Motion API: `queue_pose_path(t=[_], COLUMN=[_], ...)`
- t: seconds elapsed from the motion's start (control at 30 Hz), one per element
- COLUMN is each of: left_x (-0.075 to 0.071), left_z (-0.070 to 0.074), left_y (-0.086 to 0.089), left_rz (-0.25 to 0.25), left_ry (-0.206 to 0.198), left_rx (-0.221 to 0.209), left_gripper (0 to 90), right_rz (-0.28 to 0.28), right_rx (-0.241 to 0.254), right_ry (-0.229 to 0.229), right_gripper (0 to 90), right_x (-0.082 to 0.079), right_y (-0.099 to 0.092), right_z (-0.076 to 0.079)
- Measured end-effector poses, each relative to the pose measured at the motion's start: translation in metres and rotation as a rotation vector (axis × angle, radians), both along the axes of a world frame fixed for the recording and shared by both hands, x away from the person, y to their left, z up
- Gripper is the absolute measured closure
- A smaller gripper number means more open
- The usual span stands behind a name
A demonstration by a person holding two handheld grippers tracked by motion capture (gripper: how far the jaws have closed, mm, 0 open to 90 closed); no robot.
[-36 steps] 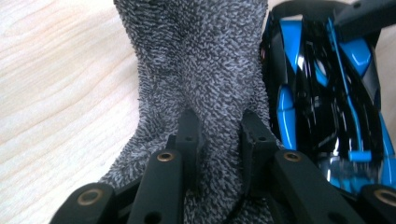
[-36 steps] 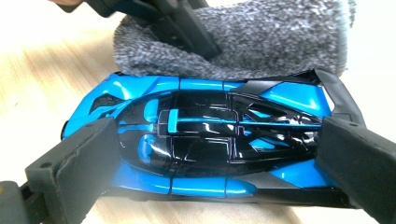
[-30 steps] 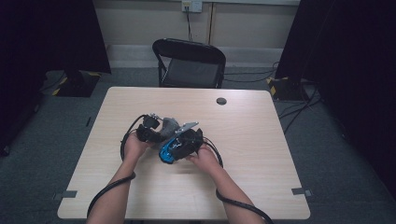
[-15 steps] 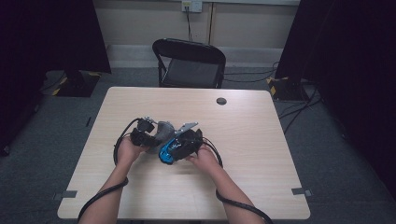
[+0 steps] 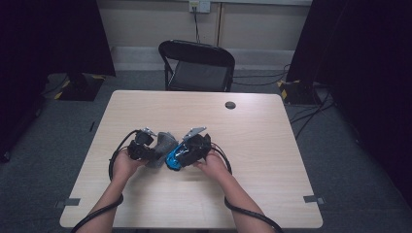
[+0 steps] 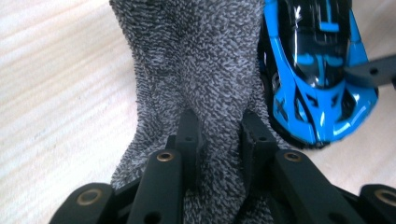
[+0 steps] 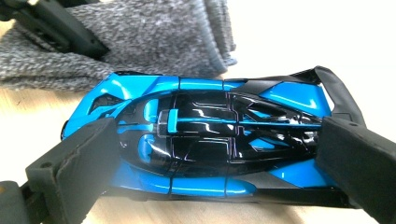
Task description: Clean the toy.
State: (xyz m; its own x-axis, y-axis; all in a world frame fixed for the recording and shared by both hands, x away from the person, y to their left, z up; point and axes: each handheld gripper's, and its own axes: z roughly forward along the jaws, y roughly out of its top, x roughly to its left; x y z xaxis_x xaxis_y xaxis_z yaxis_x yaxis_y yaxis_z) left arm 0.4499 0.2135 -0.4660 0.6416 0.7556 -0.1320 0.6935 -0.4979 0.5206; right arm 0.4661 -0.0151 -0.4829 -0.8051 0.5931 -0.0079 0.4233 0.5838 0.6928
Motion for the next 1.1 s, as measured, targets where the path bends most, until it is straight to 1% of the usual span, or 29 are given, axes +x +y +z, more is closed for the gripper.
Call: queue_pose_path(t=[0.13, 0.3, 0.5, 0.7, 0.8, 0.9, 1.0, 1.07, 1.1], left_x=[-0.006, -0.015, -0.024, -0.036, -0.043, -0.049, -0.053, -0.056, -0.058], left_z=[0.001, 0.001, 0.0, 0.002, 0.003, 0.004, 0.006, 0.008, 0.009], left_y=[0.003, 0.004, 0.009, 0.016, 0.02, 0.026, 0.032, 0.034, 0.035], left_rz=[0.004, -0.009, -0.004, -0.012, -0.011, -0.004, -0.001, -0.003, -0.004], left_ry=[0.005, -0.005, -0.006, -0.006, -0.011, -0.008, -0.013, -0.023, -0.02], left_rx=[-0.001, 0.0, -0.01, 0.005, 0.002, -0.006, -0.01, -0.011, -0.021], left_gripper=[72.2, 72.2, 72.1, 71.9, 71.3, 70.7, 70.7, 70.8, 70.8], right_rz=[0.0, 0.0, -0.001, -0.002, -0.002, -0.002, -0.005, -0.007, -0.008], right_rx=[-0.004, -0.006, -0.006, -0.004, -0.006, -0.008, -0.01, -0.013, -0.012], right_ry=[0.001, 0.004, 0.004, 0.003, 0.004, 0.005, 0.009, 0.011, 0.01], right_gripper=[0.0, 0.0, 0.0, 0.0, 0.0, 0.0, 0.0, 0.0, 0.0], right_x=[0.0, 0.0, 0.0, 0.0, 0.0, 0.0, 0.0, 0.0, 0.0], right_y=[0.0, 0.0, 0.001, 0.001, 0.001, 0.001, 0.002, 0.002, 0.002], right_z=[0.0, 0.001, 0.001, 0.0, 0.001, 0.001, 0.001, 0.002, 0.001])
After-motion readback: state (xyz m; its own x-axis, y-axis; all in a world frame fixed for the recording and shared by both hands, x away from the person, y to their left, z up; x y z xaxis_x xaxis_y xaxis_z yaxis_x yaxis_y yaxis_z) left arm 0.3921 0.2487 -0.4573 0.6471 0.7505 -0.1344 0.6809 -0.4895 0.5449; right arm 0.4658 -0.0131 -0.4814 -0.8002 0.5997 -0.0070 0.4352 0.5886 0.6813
